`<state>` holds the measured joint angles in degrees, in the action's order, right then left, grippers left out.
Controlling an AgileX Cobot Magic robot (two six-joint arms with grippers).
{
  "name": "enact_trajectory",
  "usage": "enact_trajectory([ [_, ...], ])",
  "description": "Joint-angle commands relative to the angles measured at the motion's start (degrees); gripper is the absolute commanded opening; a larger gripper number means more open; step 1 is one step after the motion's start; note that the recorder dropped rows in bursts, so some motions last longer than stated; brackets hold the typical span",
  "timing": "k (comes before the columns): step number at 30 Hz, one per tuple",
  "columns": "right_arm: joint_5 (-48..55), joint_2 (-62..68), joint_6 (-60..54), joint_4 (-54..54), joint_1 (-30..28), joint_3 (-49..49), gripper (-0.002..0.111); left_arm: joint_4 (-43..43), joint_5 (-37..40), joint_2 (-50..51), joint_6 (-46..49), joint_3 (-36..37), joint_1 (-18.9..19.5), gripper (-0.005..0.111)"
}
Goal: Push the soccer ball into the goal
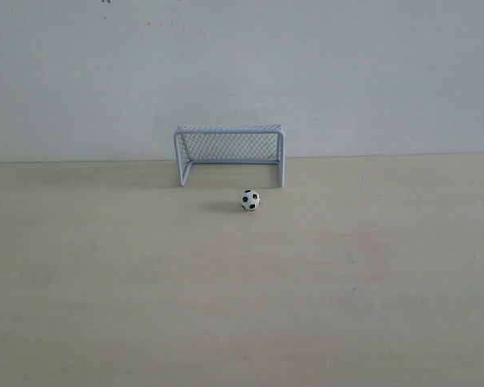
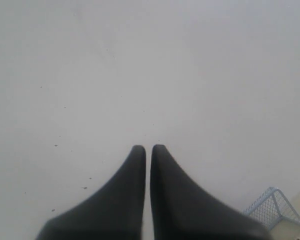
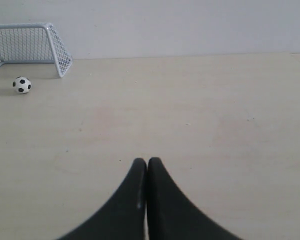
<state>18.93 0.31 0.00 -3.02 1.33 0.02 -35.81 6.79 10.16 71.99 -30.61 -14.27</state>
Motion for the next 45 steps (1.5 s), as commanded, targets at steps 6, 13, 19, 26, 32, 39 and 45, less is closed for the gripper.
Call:
enact_trajectory([
  [6,-0.4,-0.3,0.0,0.0,-0.2,0.0,0.0,-0.6,0.8,-0.6,-0.9,0.3,0.1,0.004],
  [13,-0.4,-0.3,0.0,0.0,-0.2,0.0,0.0,-2.6,11.9,-5.4,-21.4,0.3,8.1,0.004],
  [19,-0.4,-0.3,0.0,0.0,-0.2,0.0,0.0,-2.7,12.9,-6.4,-33.7,0.3,11.7,0.004],
  [26,-0.5,-0.3,0.0,0.0,-0.2,0.0,0.0,-7.1,12.8,-6.4,-33.8,0.4,11.7,0.004],
  [32,-0.5,-0.3,0.0,0.0,-0.2,0.0,0.0,-3.9,12.9,-7.9,-40.7,6.2,11.7,0.004],
  [39,-0.5,-0.3,0.0,0.0,-0.2,0.0,0.0,5.5,5.3,-10.2,-53.8,20.1,11.7,0.004],
  [45,-0.5,-0.3,0.0,0.0,-0.2,0.0,0.0,15.3,4.1,-10.2,-63.0,27.7,11.7,0.004],
])
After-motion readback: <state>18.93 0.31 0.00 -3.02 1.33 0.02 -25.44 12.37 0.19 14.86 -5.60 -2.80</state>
